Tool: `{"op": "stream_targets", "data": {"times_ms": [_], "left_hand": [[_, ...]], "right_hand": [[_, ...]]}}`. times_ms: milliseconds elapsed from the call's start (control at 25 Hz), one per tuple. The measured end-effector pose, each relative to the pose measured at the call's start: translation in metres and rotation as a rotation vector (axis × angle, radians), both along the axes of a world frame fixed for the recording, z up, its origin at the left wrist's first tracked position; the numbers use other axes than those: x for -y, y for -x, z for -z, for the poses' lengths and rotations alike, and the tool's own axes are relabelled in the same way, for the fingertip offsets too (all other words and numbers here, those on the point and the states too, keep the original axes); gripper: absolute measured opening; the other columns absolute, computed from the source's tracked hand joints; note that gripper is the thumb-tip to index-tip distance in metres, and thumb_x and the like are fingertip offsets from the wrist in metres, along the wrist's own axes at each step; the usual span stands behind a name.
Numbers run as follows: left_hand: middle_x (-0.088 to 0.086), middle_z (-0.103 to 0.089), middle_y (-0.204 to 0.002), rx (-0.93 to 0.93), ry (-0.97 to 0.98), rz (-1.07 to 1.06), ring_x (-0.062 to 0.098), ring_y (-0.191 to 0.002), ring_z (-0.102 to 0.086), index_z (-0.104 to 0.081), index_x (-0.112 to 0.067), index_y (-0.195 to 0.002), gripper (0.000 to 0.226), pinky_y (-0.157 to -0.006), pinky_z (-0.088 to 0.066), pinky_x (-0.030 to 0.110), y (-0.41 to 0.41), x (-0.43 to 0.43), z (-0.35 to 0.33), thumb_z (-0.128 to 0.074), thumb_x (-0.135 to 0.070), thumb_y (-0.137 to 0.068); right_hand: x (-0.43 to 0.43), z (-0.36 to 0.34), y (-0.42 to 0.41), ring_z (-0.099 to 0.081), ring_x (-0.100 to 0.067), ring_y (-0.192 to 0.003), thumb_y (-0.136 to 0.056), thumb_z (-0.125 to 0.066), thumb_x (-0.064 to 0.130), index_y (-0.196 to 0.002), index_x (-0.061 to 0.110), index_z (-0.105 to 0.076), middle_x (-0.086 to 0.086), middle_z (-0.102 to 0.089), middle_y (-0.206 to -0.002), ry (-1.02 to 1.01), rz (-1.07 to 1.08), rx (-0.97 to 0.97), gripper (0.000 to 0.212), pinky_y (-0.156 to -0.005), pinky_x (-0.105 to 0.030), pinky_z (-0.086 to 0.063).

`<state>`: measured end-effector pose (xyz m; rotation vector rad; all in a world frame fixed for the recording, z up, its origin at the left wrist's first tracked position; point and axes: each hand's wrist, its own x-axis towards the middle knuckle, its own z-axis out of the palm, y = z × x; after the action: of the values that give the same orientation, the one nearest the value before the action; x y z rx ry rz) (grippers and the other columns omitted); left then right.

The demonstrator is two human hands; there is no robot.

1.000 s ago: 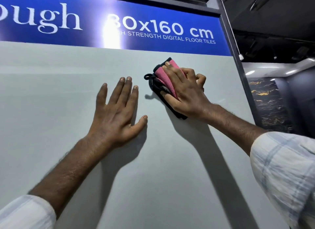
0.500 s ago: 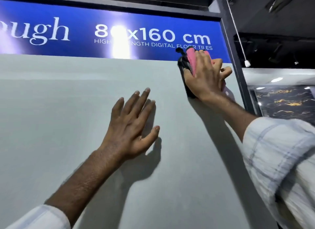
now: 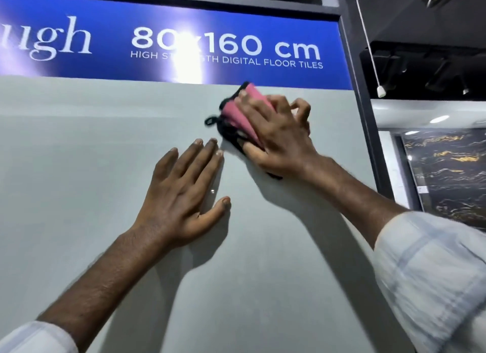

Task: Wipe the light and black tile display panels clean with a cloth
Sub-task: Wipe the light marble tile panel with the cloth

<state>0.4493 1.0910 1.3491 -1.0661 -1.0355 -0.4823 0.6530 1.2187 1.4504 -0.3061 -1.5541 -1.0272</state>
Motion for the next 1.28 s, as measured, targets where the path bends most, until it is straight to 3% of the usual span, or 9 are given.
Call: {"op": "stream_targets", "data": {"times_ms": [80, 240, 360, 440, 600, 800, 1000, 1160, 1280], "left_hand": [[0.009, -0.028, -0.170, 0.000, -0.008, -0.002, 0.027, -0.158, -0.027, -0.039, -0.008, -0.159, 0.079, -0.122, -0.025, 0.054, 0.000, -0.001, 0.001, -0.037, -0.059, -0.098], [0.009, -0.028, -0.170, 0.013, 0.008, 0.023, 0.027, -0.158, -0.026, -0.040, -0.008, -0.159, 0.079, -0.123, -0.023, 0.053, 0.000, -0.001, 0.001, -0.036, -0.059, -0.099], [0.009, -0.028, -0.170, 0.006, 0.016, 0.017, 0.027, -0.159, -0.024, -0.039, -0.008, -0.159, 0.080, -0.124, -0.021, 0.053, 0.001, -0.001, 0.000, -0.036, -0.060, -0.098], [0.009, -0.027, -0.171, 0.007, 0.022, 0.021, 0.027, -0.159, -0.024, -0.039, -0.008, -0.160, 0.081, -0.124, -0.021, 0.053, 0.001, -0.002, 0.001, -0.036, -0.061, -0.098], [0.010, -0.029, -0.170, 0.022, 0.022, 0.065, 0.027, -0.158, -0.026, -0.041, -0.007, -0.158, 0.081, -0.123, -0.020, 0.052, 0.002, -0.003, 0.000, -0.039, -0.061, -0.098], [0.007, -0.035, -0.168, 0.022, 0.127, 0.135, 0.028, -0.155, -0.031, -0.050, -0.010, -0.152, 0.074, -0.123, -0.021, 0.051, -0.003, 0.010, 0.011, -0.043, -0.057, -0.096], [0.009, -0.039, -0.165, 0.104, 0.146, 0.250, 0.031, -0.154, -0.035, -0.055, -0.008, -0.150, 0.070, -0.121, -0.027, 0.057, 0.002, 0.025, 0.085, -0.052, -0.052, -0.095], [0.013, -0.029, -0.169, 0.035, 0.133, 0.111, 0.034, -0.158, -0.024, -0.041, -0.005, -0.158, 0.080, -0.121, -0.024, 0.066, 0.013, 0.019, 0.120, -0.056, -0.053, -0.095], [0.012, -0.029, -0.169, 0.040, 0.122, 0.122, 0.033, -0.158, -0.024, -0.040, -0.006, -0.158, 0.079, -0.121, -0.024, 0.065, 0.014, 0.018, 0.119, -0.055, -0.054, -0.097]], "right_hand": [[-0.006, -0.005, -0.022, -0.044, -0.024, -0.128, -0.087, -0.046, 0.059, -0.157, 0.033, -0.036, 0.014, -0.038, -0.161, -0.025, 0.010, 0.057, 0.075, -0.092, -0.044, -0.020], [-0.008, -0.011, -0.024, -0.042, -0.029, -0.126, -0.089, -0.046, 0.056, -0.157, 0.028, -0.036, 0.011, -0.039, -0.160, 0.276, -0.072, -0.329, 0.074, -0.094, -0.046, -0.025], [-0.004, 0.028, -0.014, -0.044, -0.027, -0.129, -0.088, -0.049, 0.057, -0.156, 0.025, -0.039, 0.008, -0.039, -0.161, -0.004, 0.009, -0.034, 0.075, -0.090, -0.044, -0.021], [-0.008, 0.022, -0.035, -0.046, -0.026, -0.129, -0.085, -0.047, 0.061, -0.155, 0.030, -0.041, 0.011, -0.039, -0.162, -0.013, 0.011, 0.056, 0.077, -0.090, -0.047, -0.023], [-0.005, 0.028, -0.028, -0.043, -0.027, -0.128, -0.087, -0.044, 0.057, -0.156, 0.027, -0.037, 0.009, -0.037, -0.162, 0.266, -0.066, -0.323, 0.076, -0.091, -0.043, -0.023], [-0.003, 0.064, -0.032, -0.046, -0.030, -0.128, -0.084, -0.048, 0.056, -0.155, 0.025, -0.041, 0.006, -0.041, -0.161, -0.001, 0.042, 0.063, 0.078, -0.088, -0.046, -0.024], [0.001, 0.112, -0.027, -0.043, -0.028, -0.131, -0.087, -0.054, 0.052, -0.158, 0.026, -0.035, 0.009, -0.035, -0.164, 0.281, -0.056, -0.291, 0.078, -0.091, -0.041, -0.024], [-0.003, 0.159, -0.039, -0.050, -0.029, -0.132, -0.093, -0.052, 0.054, -0.155, 0.023, -0.044, 0.005, -0.039, -0.163, -0.087, 0.060, 0.183, 0.070, -0.088, -0.050, -0.027], [-0.008, 0.123, -0.048, -0.047, -0.025, -0.131, -0.091, -0.053, 0.055, -0.156, 0.031, -0.041, 0.013, -0.036, -0.163, 0.207, -0.015, -0.159, 0.071, -0.090, -0.047, -0.024]]}}
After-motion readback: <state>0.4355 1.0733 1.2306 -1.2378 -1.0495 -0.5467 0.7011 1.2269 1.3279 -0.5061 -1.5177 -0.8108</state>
